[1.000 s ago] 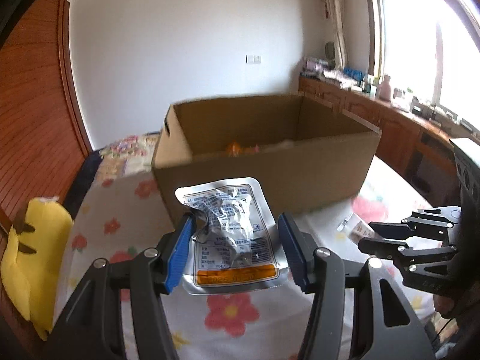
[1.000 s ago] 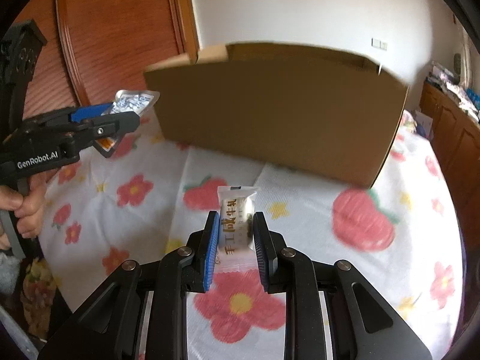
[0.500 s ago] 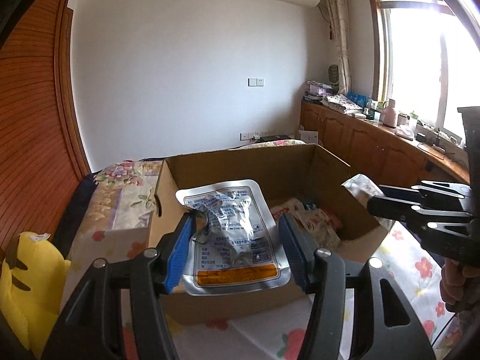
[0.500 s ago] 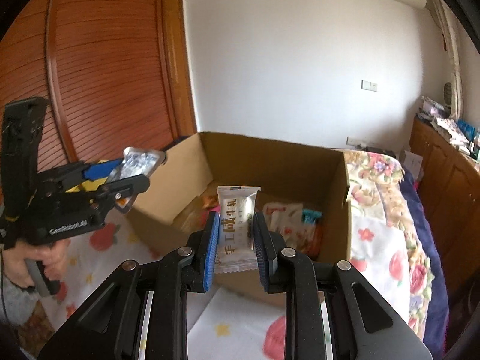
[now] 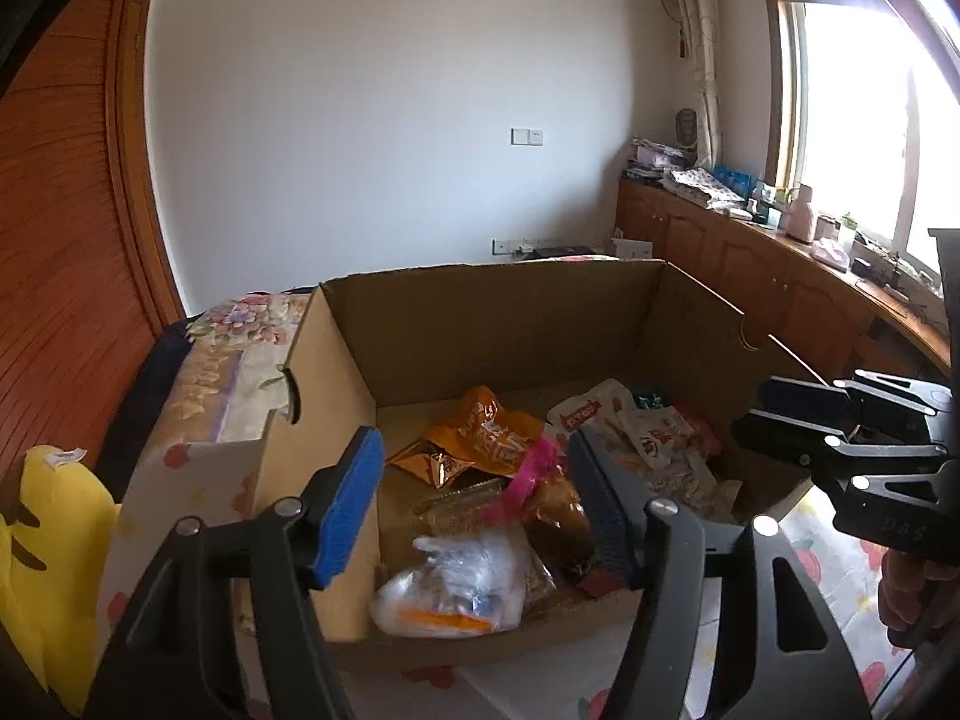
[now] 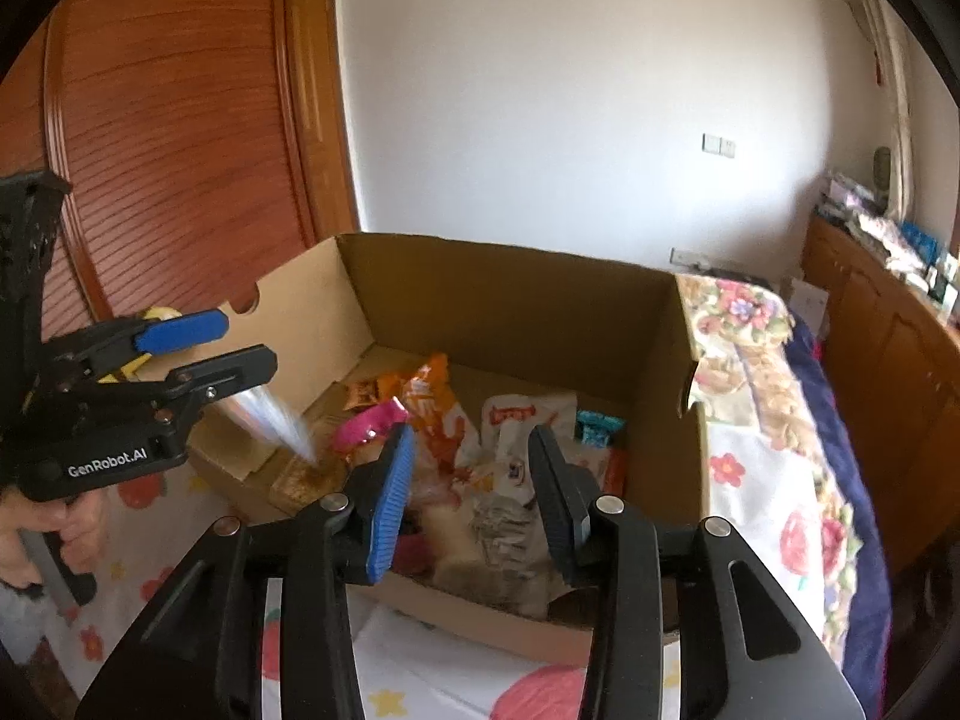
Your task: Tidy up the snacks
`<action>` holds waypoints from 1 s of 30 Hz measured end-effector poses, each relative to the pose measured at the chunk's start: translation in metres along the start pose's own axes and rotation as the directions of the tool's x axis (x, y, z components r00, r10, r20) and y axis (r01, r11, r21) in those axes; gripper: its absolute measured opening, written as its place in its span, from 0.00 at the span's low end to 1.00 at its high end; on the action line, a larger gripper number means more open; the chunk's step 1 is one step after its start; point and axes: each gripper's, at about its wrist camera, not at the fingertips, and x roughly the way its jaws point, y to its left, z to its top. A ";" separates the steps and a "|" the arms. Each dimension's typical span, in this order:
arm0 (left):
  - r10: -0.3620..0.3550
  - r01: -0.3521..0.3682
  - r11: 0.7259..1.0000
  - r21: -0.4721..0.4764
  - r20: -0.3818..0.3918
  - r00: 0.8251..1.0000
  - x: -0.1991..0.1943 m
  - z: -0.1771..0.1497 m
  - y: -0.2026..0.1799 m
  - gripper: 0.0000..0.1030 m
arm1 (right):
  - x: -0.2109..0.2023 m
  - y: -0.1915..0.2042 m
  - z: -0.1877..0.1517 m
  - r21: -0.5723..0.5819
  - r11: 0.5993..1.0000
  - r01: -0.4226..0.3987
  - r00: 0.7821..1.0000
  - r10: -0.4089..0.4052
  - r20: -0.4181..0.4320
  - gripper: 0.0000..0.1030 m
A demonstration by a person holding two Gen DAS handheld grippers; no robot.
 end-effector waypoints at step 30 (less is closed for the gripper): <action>0.106 -0.109 0.994 0.021 0.089 0.990 -0.183 -0.072 -0.033 0.69 | -0.162 0.054 -0.070 0.034 0.999 0.040 0.995 -0.042 0.086 0.47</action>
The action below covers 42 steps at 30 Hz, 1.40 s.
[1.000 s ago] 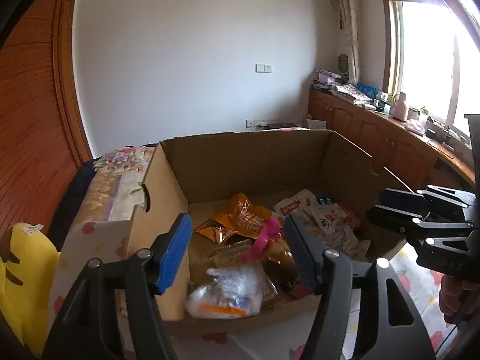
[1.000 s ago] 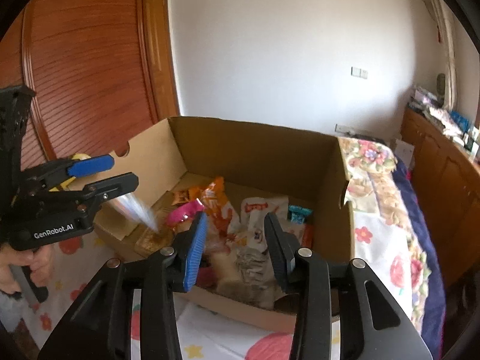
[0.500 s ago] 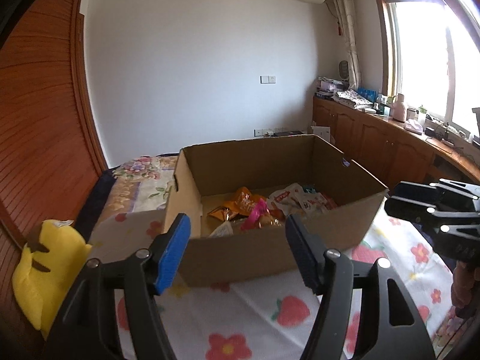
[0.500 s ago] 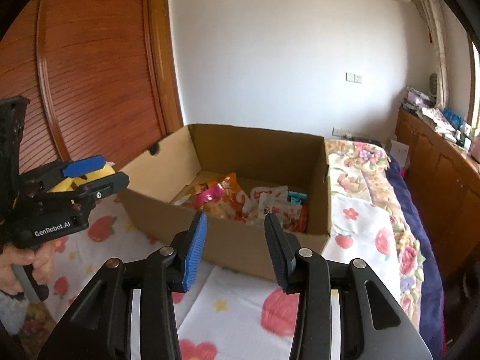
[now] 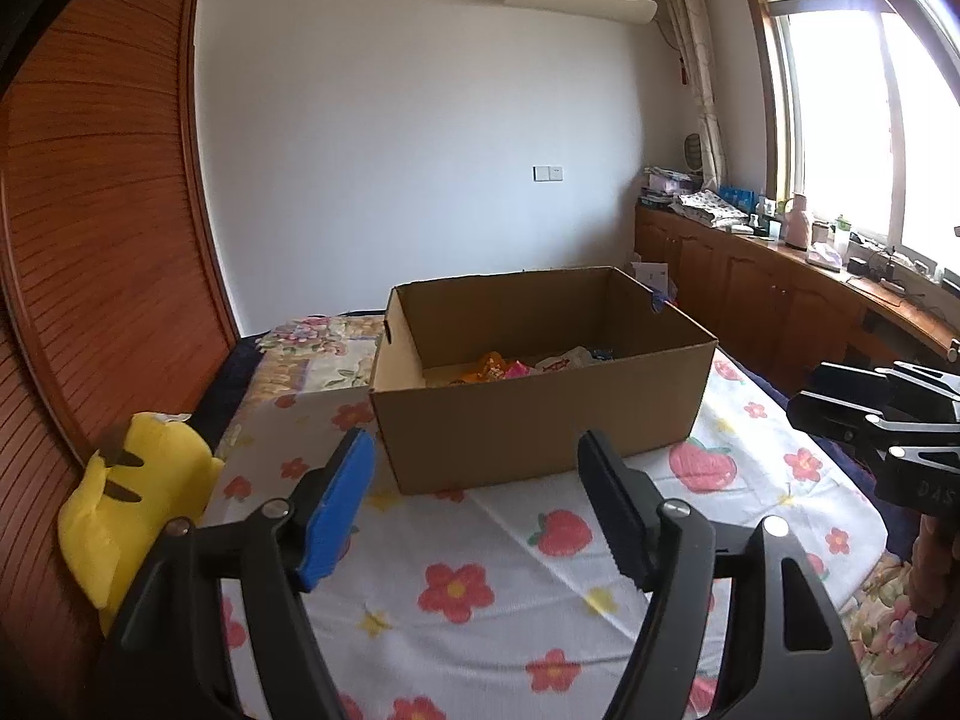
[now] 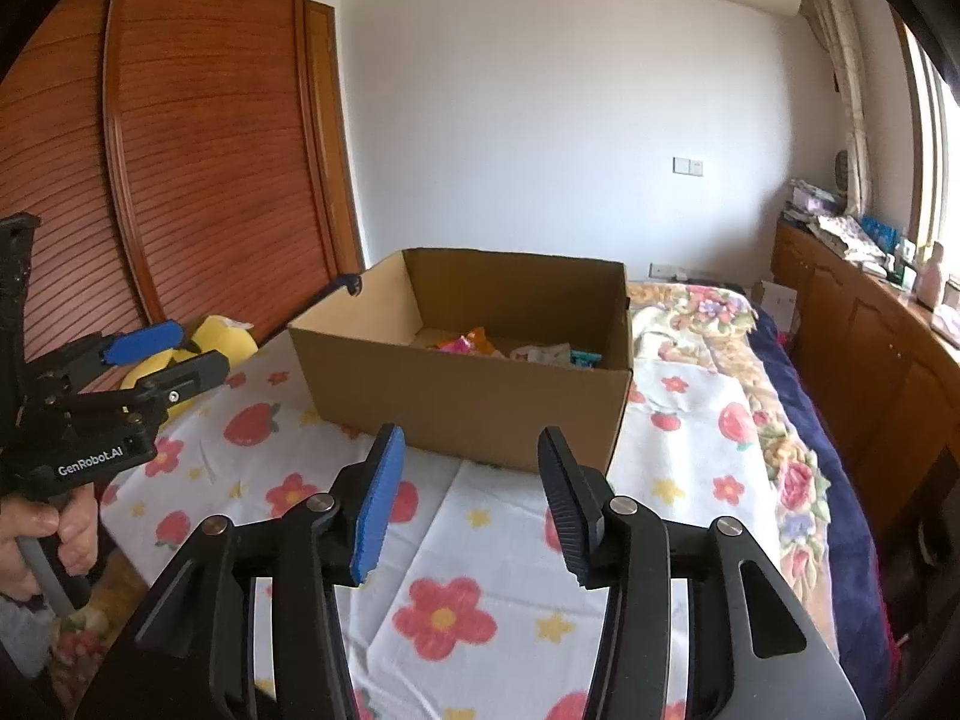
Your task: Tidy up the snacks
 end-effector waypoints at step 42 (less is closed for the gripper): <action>0.074 -0.069 0.995 -0.079 0.064 0.995 -0.079 -0.069 -0.017 1.00 | -0.059 0.020 -0.073 0.034 0.993 0.111 0.991 -0.113 0.071 0.93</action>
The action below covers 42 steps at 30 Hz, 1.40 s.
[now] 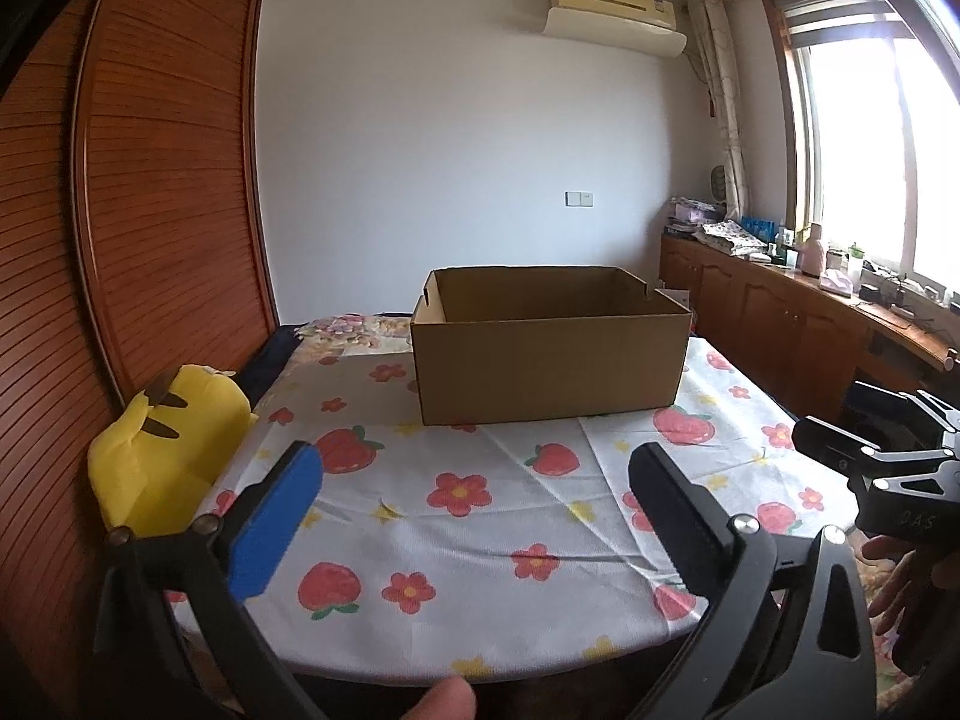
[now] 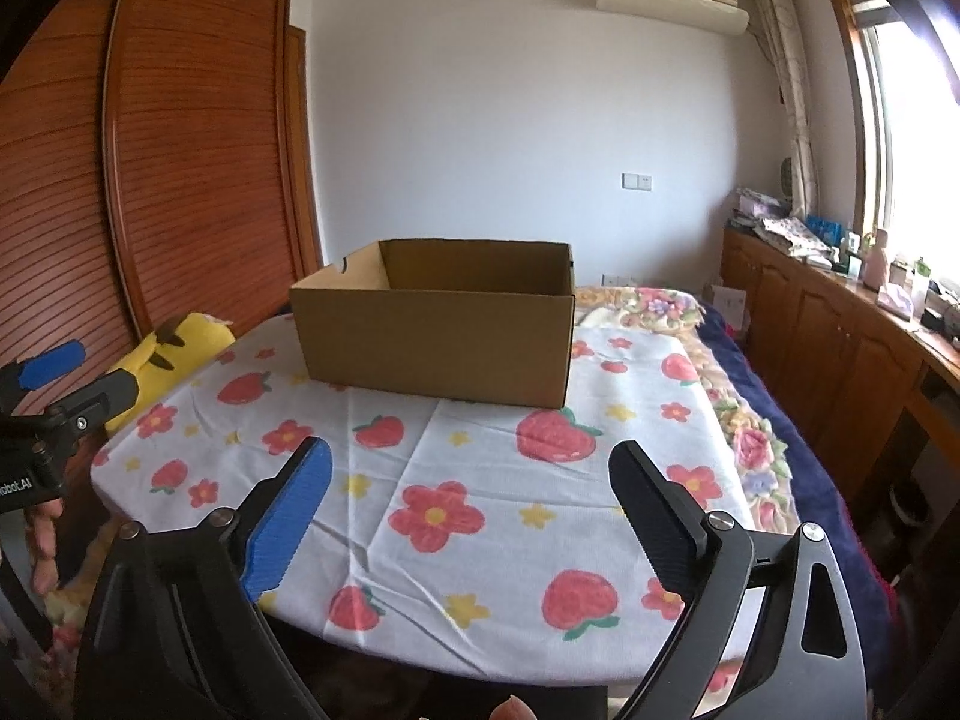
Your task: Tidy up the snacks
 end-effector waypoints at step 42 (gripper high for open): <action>-0.001 0.001 1.000 0.011 0.002 1.000 -0.007 -0.003 0.004 1.00 | -0.003 -0.002 -0.005 0.012 1.000 0.021 1.000 -0.021 0.004 0.96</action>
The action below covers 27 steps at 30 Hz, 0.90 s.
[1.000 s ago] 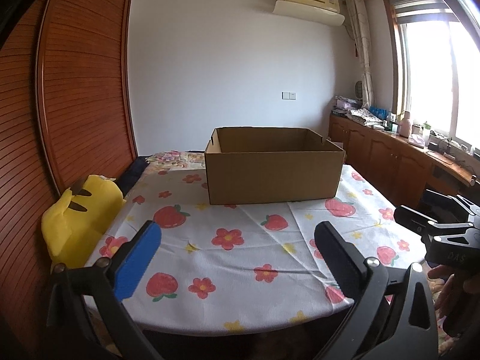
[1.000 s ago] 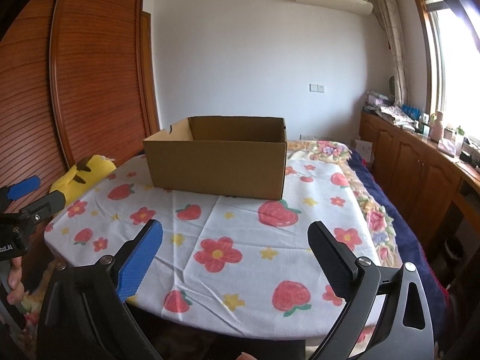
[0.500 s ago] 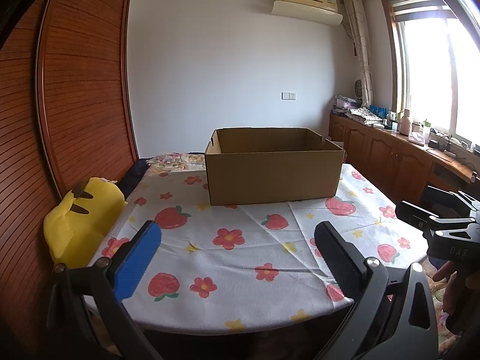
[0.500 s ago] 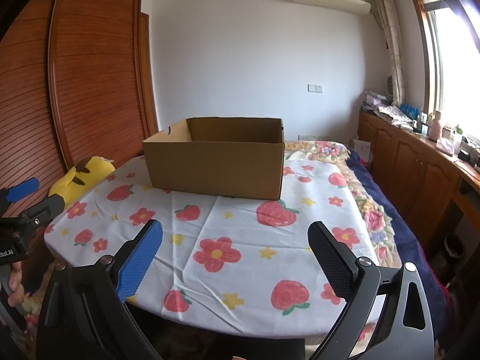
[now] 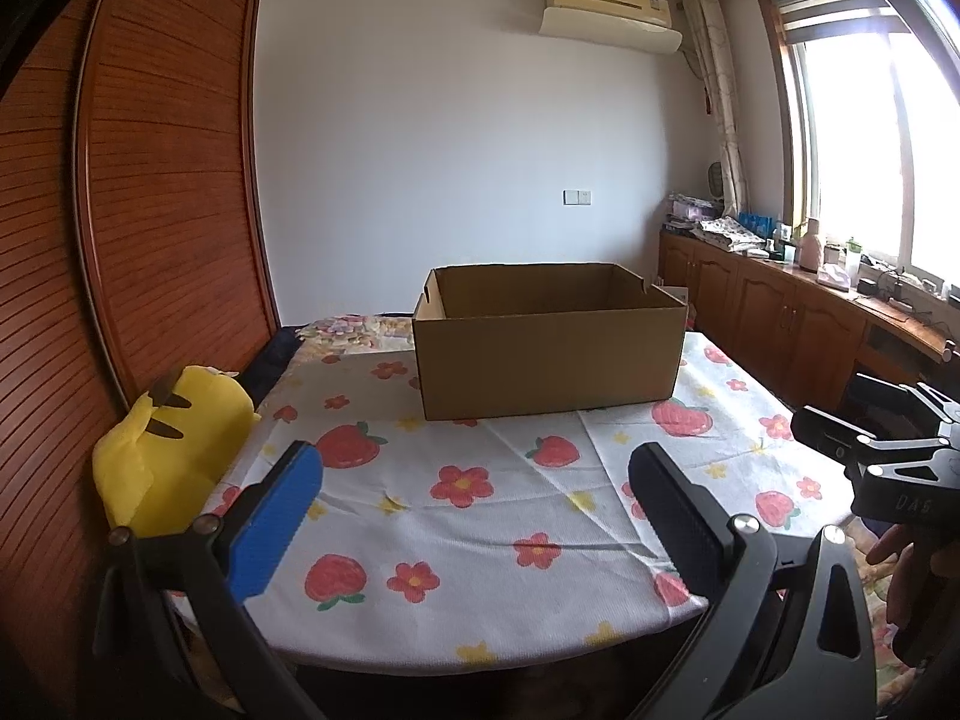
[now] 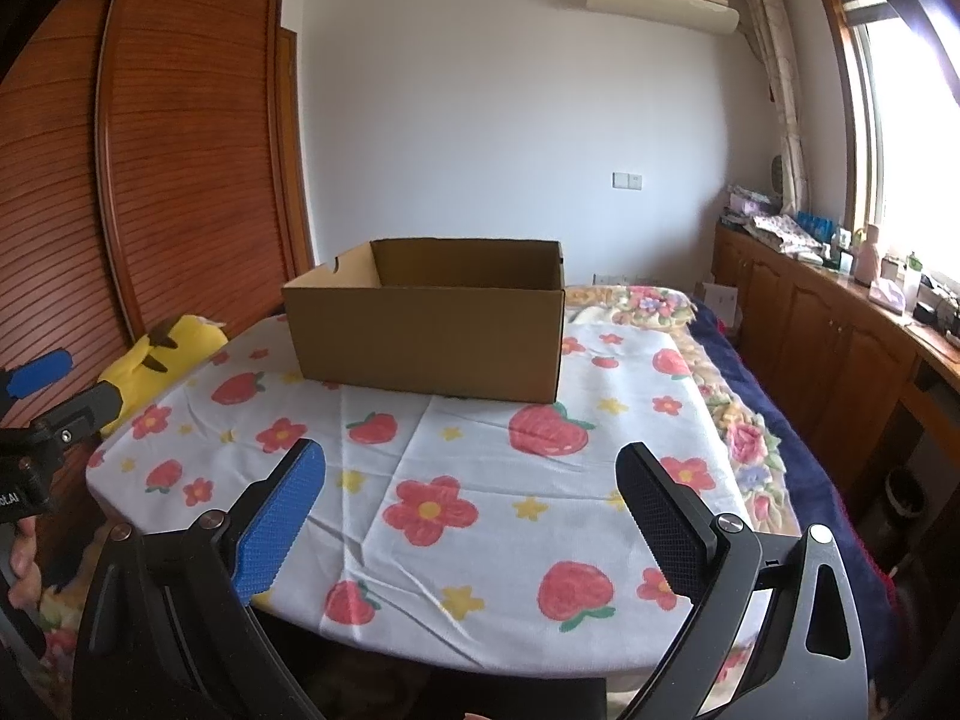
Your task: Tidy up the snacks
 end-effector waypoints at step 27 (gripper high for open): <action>-0.003 0.003 1.000 0.004 0.004 1.000 -0.002 0.002 -0.001 1.00 | -0.001 0.000 -0.001 0.001 1.000 -0.004 1.000 0.004 0.005 0.97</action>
